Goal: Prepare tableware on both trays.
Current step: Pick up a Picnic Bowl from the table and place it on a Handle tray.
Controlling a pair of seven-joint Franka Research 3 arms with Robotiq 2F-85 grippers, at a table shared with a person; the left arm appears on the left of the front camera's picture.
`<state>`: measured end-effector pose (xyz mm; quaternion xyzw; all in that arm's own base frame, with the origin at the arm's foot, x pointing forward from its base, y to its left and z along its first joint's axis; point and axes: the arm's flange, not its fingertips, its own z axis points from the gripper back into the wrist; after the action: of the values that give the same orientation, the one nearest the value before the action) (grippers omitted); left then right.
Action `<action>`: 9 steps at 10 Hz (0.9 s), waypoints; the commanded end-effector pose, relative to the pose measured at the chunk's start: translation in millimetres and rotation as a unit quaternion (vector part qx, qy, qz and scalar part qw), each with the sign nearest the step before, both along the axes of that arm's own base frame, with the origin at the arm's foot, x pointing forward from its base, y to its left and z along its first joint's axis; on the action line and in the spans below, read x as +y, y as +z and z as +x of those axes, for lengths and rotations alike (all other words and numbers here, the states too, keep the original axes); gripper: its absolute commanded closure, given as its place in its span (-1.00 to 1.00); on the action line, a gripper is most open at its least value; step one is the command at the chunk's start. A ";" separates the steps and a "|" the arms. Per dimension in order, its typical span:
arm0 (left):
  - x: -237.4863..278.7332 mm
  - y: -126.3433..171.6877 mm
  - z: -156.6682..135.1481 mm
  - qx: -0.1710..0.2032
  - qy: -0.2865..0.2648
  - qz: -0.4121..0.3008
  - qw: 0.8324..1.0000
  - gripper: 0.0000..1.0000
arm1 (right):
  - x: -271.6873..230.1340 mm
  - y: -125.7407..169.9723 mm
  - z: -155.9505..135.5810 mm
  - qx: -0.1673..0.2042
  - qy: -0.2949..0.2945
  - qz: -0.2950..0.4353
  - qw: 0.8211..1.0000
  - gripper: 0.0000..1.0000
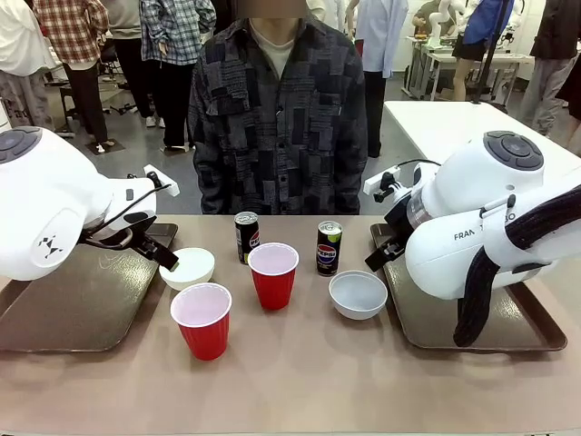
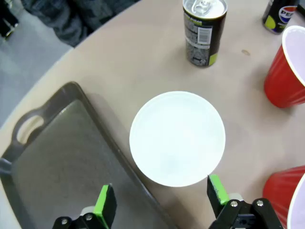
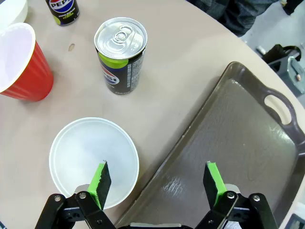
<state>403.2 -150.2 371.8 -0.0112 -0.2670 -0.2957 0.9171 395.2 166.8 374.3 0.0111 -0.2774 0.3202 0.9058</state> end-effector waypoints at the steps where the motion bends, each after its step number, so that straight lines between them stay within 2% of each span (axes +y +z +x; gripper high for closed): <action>1: 0.1 -0.1 0.0 0.000 0.000 0.000 1.000 -1.00 | 0.1 0.0 0.0 0.000 0.000 0.000 1.000 -1.00; 9: 0.0 0.0 0.0 0.000 0.000 0.000 1.000 -1.00 | 0.0 0.0 0.0 0.000 0.000 0.000 1.000 -1.00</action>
<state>403.2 -150.2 371.8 -0.0112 -0.2670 -0.2957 0.9171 395.2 166.8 374.3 0.0111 -0.2774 0.3202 0.9058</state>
